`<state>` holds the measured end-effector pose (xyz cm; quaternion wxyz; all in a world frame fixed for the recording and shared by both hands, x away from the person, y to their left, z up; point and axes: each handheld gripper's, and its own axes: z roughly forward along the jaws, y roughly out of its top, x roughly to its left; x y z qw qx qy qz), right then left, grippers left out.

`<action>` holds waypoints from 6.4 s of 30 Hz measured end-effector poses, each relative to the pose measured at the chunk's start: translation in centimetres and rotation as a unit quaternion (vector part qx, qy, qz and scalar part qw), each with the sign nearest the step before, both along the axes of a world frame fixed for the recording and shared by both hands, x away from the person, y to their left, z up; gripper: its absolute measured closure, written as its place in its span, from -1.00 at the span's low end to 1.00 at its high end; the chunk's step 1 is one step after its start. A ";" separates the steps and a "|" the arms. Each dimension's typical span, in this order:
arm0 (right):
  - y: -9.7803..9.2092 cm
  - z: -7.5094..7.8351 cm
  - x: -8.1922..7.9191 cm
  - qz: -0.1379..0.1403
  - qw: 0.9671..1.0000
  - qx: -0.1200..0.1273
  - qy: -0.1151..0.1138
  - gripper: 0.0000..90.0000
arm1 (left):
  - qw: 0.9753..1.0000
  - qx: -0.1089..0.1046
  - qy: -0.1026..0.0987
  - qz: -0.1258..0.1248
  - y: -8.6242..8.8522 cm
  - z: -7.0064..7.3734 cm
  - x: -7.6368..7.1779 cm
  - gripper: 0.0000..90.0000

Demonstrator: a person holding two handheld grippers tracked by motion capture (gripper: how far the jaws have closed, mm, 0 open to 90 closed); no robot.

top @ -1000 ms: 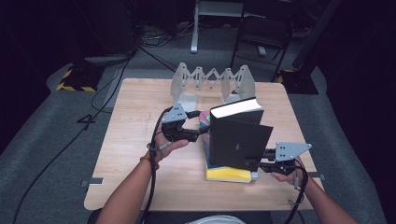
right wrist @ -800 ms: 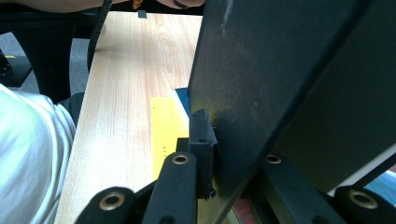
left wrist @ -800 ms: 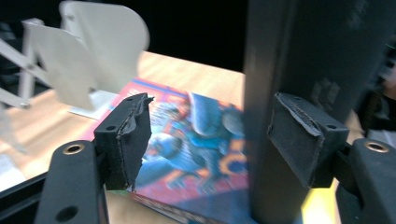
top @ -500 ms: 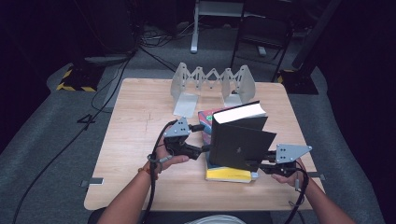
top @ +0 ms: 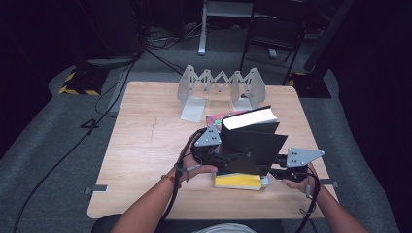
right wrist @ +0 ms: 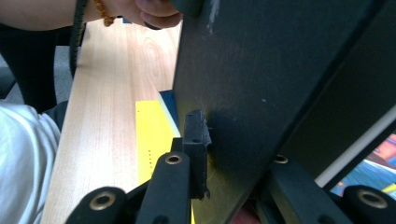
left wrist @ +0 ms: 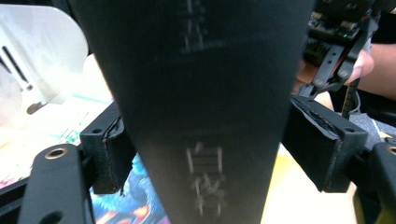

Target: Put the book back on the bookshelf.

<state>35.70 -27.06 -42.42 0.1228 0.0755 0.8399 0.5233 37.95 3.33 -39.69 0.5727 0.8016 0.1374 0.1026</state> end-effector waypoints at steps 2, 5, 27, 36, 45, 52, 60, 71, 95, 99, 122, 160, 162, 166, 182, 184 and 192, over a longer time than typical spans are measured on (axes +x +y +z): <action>0.0 0.0 0.0 -0.010 1.000 -0.001 -0.001 0.71 | 1.000 -0.001 -0.004 0.001 -0.1 0.1 -0.1 -0.34; -0.2 0.1 0.2 -0.032 0.999 0.003 -0.005 0.61 | 1.000 -0.012 0.007 -0.007 0.2 0.1 0.2 -0.22; -1.6 1.9 1.5 -0.106 0.994 0.038 0.017 -0.26 | 1.000 -0.014 0.009 -0.019 0.7 0.3 -0.2 -0.04; -1.1 1.9 1.2 -0.092 0.995 0.036 0.007 -0.07 | 0.999 -0.031 -0.004 -0.013 0.6 1.9 -0.1 -0.10; -1.1 1.9 1.3 -0.094 0.995 0.039 0.008 -0.09 | 0.999 -0.043 -0.016 -0.011 -0.1 4.6 0.4 -0.16; -1.0 1.8 1.2 -0.099 0.994 0.037 0.005 -0.08 | 0.999 -0.036 -0.004 -0.013 -0.7 5.8 0.8 -0.13; -2.0 1.4 0.9 -0.113 0.994 0.007 0.005 -0.15 | 0.999 -0.036 0.000 -0.034 -0.8 6.1 -0.1 0.13; -7.9 -0.9 3.4 -0.179 0.981 0.008 0.080 -0.21 | 0.999 -0.036 -0.019 -0.017 -1.9 7.4 -2.5 0.16; -9.1 -5.4 6.3 -0.274 0.951 -0.078 0.121 -0.38 | 0.997 -0.066 -0.043 0.009 0.1 11.8 -2.9 0.16; -9.0 -5.7 6.4 -0.276 0.949 -0.091 0.123 -0.38 | 0.996 -0.065 -0.052 0.013 0.1 13.0 -3.3 0.16; -8.8 -6.2 6.6 -0.273 0.947 -0.099 0.137 -0.37 | 0.990 -0.074 -0.070 0.098 4.6 14.8 -0.8 0.16; -8.5 -7.5 6.9 -0.275 0.945 -0.113 0.138 -0.43 | 0.949 -0.038 -0.040 0.310 10.2 11.9 9.4 0.16; -8.5 -7.5 6.9 -0.276 0.945 -0.112 0.138 -0.44 | 0.946 -0.035 -0.041 0.320 10.0 11.8 10.1 0.16; -8.5 -7.6 6.9 -0.274 0.945 -0.112 0.137 -0.44 | 0.940 -0.035 -0.036 0.339 9.3 11.4 11.6 0.15; -8.7 -7.9 6.5 -0.271 0.949 -0.100 0.126 -0.43 | 0.921 -0.007 -0.025 0.390 8.3 8.5 16.6 0.15; -8.8 -7.9 6.5 -0.270 0.950 -0.097 0.125 -0.43 | 0.919 -0.002 -0.027 0.393 8.2 8.4 16.9 0.15; -8.8 -8.0 6.5 -0.271 0.950 -0.094 0.123 -0.43 | 0.917 -0.001 -0.023 0.399 8.3 7.3 18.5 0.15</action>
